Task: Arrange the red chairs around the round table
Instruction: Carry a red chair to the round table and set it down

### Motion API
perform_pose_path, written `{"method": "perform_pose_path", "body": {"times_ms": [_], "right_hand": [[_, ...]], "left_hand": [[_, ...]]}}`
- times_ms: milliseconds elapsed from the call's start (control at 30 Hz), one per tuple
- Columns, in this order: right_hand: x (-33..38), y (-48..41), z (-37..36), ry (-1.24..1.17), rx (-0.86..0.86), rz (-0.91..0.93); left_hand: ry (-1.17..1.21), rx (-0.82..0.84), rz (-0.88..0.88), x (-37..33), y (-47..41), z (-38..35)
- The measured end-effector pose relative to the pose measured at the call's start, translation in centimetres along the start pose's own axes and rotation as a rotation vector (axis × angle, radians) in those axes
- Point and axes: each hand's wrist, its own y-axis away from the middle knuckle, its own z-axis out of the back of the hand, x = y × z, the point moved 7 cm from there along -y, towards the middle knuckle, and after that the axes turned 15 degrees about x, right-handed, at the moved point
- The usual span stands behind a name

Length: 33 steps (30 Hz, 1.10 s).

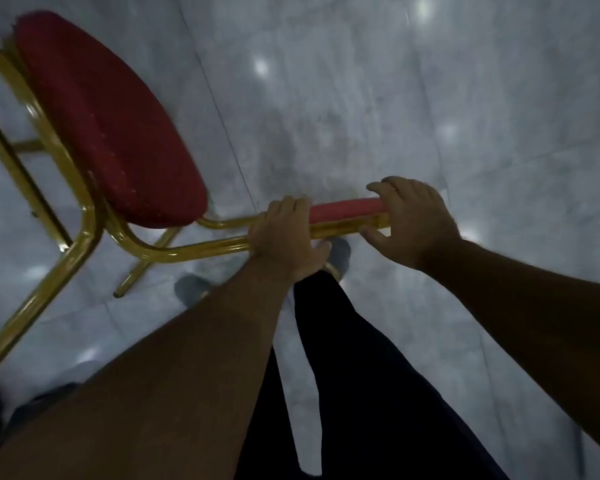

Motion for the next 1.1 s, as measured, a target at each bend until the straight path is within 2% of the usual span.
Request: {"method": "perform_pose_path", "body": {"times_ms": [133,267,533,800,933,1100], "right_hand": [[-1.5,-0.9,-3.8,-0.013,0.061,0.045],[-2.2,-1.7,-5.7,-0.028,-0.008,0.130],[-3.2,-3.7,-7.5,-0.044,-0.054,0.164],[-2.6,-3.8,-7.7,0.102,-0.023,0.184],[-1.4,-3.2,-7.0,0.166,-0.097,0.221],[0.5,-1.4,-3.9,0.078,-0.154,0.241]], "left_hand": [[0.008,-0.041,-0.054,-1.0,-2.7,-3.0],[0.003,-0.086,-0.086,-2.1,-4.4,-5.3],[-0.036,-0.211,-0.044,-2.6,-5.8,-6.8],[-0.288,-0.286,-0.055,-2.9,-6.4,-7.2],[-0.288,-0.345,-0.033,-2.3,-5.3,-6.8],[-0.259,-0.355,0.010,-2.0,-2.8,-4.5]]}}
